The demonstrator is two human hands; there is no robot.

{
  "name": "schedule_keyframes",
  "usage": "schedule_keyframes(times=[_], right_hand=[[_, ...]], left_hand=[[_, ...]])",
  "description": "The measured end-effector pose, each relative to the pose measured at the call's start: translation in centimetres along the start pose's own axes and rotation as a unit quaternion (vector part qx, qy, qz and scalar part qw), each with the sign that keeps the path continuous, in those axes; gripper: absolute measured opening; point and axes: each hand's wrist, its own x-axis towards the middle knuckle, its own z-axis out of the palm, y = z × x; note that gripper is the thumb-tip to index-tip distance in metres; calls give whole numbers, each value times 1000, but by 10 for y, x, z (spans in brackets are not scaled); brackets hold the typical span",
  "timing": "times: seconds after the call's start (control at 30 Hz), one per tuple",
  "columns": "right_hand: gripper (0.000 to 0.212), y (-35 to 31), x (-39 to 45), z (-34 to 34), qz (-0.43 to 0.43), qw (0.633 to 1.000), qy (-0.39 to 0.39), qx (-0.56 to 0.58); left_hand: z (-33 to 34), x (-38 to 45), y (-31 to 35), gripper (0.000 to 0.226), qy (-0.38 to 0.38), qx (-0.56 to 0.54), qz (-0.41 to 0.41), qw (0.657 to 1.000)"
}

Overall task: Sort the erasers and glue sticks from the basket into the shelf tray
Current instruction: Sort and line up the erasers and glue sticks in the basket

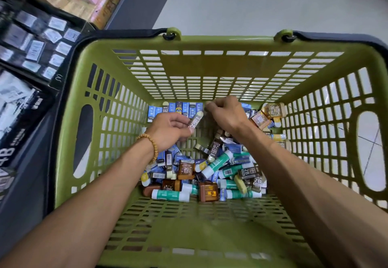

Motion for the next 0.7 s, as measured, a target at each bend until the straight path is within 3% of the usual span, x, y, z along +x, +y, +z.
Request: schedule_keyframes(times=[0.07, 0.17, 0.47, 0.7], right_hand=[[26, -2, -17, -16, 30, 988, -79, 127], [16, 7, -29, -33, 26, 976, -139, 167], [24, 35, -31, -78, 64, 987, 26, 148], [24, 38, -23, -81, 46, 981, 89, 166]], left_hand=[[8, 0, 9, 20, -5, -21, 10, 1000], [25, 3, 25, 22, -25, -21, 47, 998], [61, 16, 27, 33, -52, 198, 87, 975], [93, 37, 35, 57, -39, 264, 114, 957]])
